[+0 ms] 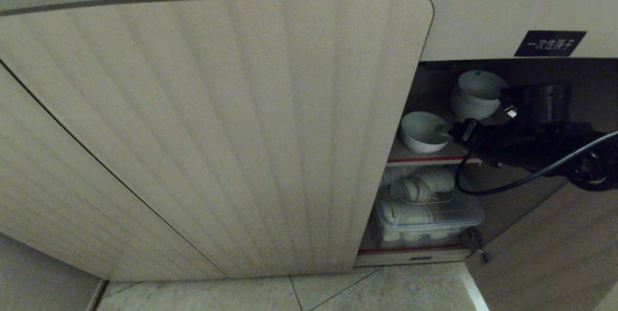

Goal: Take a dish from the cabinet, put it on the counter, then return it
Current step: Take the bowl from the cabinet

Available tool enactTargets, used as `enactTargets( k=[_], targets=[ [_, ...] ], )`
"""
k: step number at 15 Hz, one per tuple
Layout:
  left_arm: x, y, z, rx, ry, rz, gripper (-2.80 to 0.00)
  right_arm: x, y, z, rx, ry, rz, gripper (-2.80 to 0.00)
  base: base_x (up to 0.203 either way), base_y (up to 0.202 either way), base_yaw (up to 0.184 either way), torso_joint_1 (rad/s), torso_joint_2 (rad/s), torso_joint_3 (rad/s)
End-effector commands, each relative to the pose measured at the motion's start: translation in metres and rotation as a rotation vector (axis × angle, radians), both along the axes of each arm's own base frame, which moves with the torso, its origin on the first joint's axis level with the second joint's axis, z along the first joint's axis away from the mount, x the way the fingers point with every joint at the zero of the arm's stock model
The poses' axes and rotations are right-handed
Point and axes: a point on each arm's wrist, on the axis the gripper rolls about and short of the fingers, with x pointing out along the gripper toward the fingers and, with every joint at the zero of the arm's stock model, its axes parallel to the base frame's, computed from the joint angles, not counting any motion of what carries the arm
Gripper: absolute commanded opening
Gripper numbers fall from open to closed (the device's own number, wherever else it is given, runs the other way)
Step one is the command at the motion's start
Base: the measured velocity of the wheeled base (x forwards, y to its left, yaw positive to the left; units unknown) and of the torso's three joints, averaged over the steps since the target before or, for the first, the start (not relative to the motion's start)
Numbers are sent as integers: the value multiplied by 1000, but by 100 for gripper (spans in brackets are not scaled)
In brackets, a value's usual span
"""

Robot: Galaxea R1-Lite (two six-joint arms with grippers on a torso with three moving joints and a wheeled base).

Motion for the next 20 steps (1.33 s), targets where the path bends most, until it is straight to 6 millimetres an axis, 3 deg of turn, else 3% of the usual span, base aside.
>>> enactTargets(
  k=[1, 10, 13, 20],
  targets=[
    [0, 0, 0, -1, 0, 0, -280, 4, 3, -6, 0, 7, 7, 0, 0, 0, 0, 0, 0, 0],
    [0, 0, 0, -1, 0, 1, -280, 26, 14, -15, -51, -2, 43, 0, 0, 0, 0, 0, 0, 0],
    [0, 0, 0, -1, 0, 1, -280, 36, 17, -19, -75, -3, -23, 0, 0, 0, 0, 0, 0, 0],
    [0, 0, 0, -1, 0, -1, -280, 45, 20, -22, -79, -27, -24, 0, 0, 0, 0, 0, 0, 0]
  ],
)
